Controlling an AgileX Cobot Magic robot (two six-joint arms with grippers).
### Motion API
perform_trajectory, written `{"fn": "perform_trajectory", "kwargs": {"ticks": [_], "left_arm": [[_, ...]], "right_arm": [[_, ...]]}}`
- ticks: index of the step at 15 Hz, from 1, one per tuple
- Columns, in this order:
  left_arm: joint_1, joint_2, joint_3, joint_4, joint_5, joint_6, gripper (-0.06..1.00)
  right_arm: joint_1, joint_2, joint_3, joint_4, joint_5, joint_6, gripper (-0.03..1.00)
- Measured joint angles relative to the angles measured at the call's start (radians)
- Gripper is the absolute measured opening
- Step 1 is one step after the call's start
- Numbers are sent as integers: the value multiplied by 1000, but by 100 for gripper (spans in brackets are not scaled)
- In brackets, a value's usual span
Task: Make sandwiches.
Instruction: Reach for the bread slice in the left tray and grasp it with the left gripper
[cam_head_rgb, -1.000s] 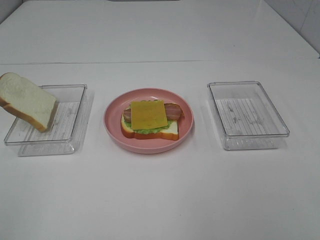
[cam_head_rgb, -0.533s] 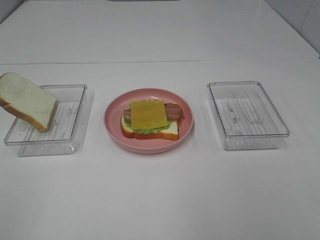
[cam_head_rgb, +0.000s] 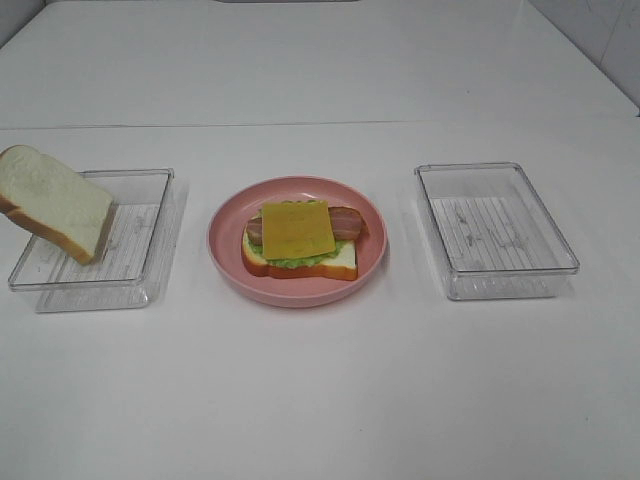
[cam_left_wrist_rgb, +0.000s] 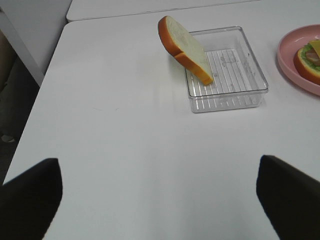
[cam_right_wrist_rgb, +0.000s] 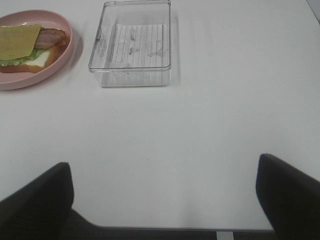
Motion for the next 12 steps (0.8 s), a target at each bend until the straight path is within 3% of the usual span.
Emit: {"fn": "perform_trajectory", "kwargs": {"ticks": [3,5,12], "left_arm": [[0,125,-45,7,63,0,98],[0,318,-152,10,135,0,98],[0,967,-492,17,136,0,98]], "right_arm": [[0,0,0,0,0,0,95],[0,0,0,0,0,0,95],[0,0,0,0,0,0,95]]}}
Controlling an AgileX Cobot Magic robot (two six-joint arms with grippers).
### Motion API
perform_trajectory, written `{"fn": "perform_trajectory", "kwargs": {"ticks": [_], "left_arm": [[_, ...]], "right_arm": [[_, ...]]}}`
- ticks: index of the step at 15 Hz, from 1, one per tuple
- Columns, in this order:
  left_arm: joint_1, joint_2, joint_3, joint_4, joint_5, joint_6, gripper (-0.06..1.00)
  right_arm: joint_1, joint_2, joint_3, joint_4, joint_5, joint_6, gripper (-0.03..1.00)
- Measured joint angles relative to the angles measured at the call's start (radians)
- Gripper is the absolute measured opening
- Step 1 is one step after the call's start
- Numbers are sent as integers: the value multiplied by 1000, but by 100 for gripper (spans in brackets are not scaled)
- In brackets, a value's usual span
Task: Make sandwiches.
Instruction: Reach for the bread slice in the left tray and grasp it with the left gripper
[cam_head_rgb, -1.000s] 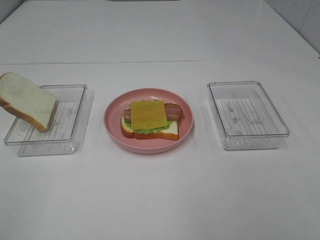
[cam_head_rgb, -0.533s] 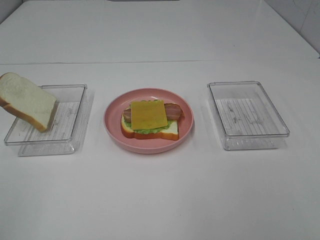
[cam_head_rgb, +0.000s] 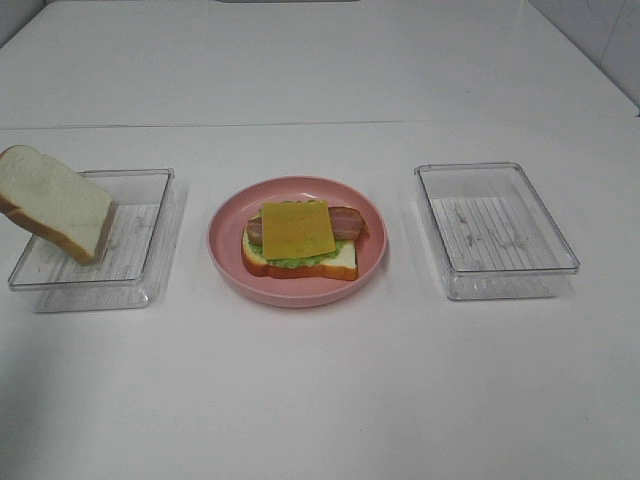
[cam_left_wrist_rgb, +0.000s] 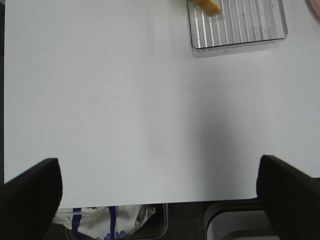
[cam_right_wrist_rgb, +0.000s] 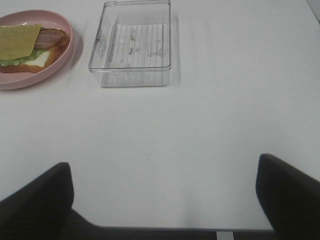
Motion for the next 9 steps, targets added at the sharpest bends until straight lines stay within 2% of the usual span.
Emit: {"fn": "perform_trajectory", "kwargs": {"ticks": [3,9], "left_arm": [[0,378,-251,4,0,38,98],[5,742,-525,-24,-2,62,98]], "right_arm": [[0,0,0,0,0,0,95],[0,0,0,0,0,0,95]]}}
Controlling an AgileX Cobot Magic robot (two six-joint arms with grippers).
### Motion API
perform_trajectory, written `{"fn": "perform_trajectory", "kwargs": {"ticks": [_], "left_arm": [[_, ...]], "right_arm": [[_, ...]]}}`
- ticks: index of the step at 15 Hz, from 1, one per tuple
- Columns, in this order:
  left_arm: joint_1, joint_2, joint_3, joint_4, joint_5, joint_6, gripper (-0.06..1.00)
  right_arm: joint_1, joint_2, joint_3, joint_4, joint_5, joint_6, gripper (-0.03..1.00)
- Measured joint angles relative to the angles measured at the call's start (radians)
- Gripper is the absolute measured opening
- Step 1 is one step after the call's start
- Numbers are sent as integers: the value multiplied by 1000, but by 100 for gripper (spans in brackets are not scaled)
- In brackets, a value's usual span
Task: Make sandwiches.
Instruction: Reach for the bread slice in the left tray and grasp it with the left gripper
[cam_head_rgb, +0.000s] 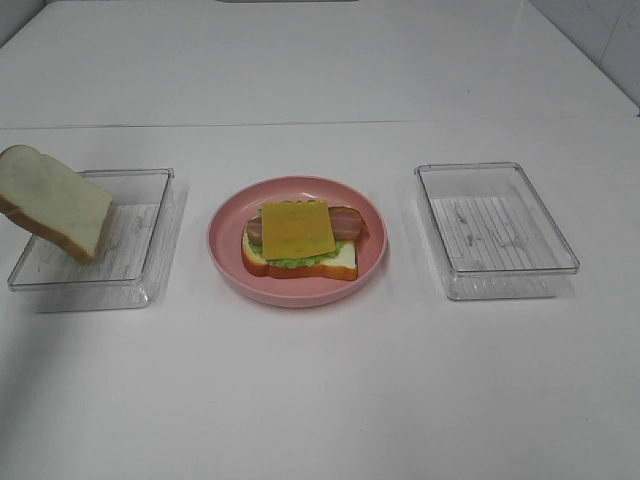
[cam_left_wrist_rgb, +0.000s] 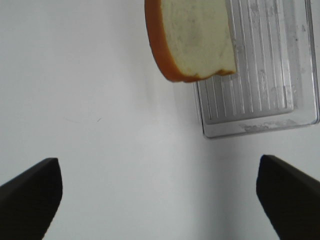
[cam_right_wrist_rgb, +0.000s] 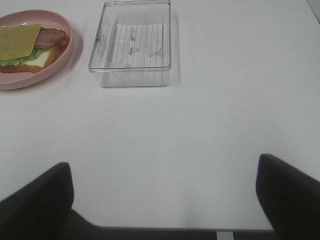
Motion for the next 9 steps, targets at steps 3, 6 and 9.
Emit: {"fn": "perform_trajectory", "kwargs": {"ticks": [3,6,9], "left_arm": [[98,224,-166,-218,-1,77,98],[140,317,-182,-292,-2,127,98],[151,412,-197,-305,0,172,98]], "right_arm": [[0,0,0,0,0,0,95],[0,0,0,0,0,0,95],[0,0,0,0,0,0,95]]}}
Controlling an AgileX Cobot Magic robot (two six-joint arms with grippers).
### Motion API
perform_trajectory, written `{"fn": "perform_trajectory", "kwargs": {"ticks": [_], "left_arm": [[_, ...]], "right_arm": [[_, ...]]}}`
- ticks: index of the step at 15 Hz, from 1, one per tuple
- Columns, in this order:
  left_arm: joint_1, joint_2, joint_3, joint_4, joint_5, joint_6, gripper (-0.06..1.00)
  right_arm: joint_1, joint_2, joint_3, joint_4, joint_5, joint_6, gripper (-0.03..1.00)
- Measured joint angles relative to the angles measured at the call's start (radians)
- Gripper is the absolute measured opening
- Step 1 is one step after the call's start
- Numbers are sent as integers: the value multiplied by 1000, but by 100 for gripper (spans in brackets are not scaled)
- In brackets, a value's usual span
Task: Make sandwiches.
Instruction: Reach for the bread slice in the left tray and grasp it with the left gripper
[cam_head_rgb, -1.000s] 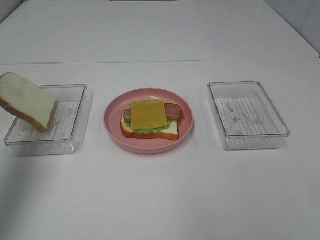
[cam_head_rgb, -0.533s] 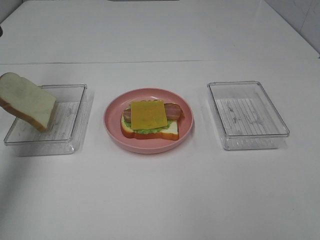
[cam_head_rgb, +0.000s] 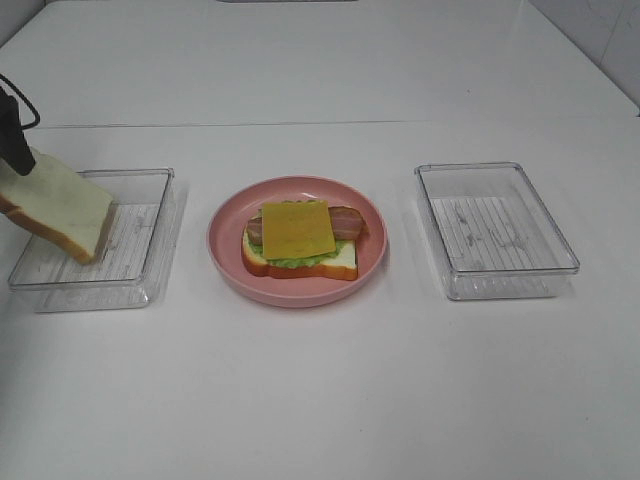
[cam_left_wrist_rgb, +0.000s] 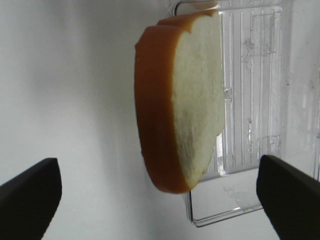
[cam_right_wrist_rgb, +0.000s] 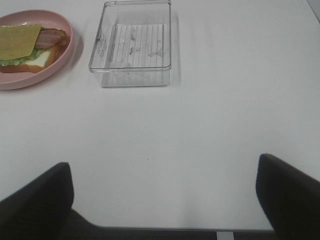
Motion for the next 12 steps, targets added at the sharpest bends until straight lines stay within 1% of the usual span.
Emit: {"fn": "perform_trajectory", "kwargs": {"ticks": [3,5,7,9,10,11,12], "left_arm": [[1,86,-75,-60,-1,29,94],[-1,121,-95,-89,-1,32,91],[-3,128,-95,-100,-1,45,90],[-8,128,-95,-112,-1,57,86],[-8,128,-95,-114,-1,59,80],[-8,128,-95,-114,-1,59,69],[-10,128,-95,-114,-1,61,56]], "right_arm": [[0,0,0,0,0,0,95],[0,0,0,0,0,0,95],[0,0,0,0,0,0,95],[0,0,0,1,0,0,95],[0,0,0,1,0,0,95],[0,0,0,1,0,0,95],[0,0,0,1,0,0,95]]}}
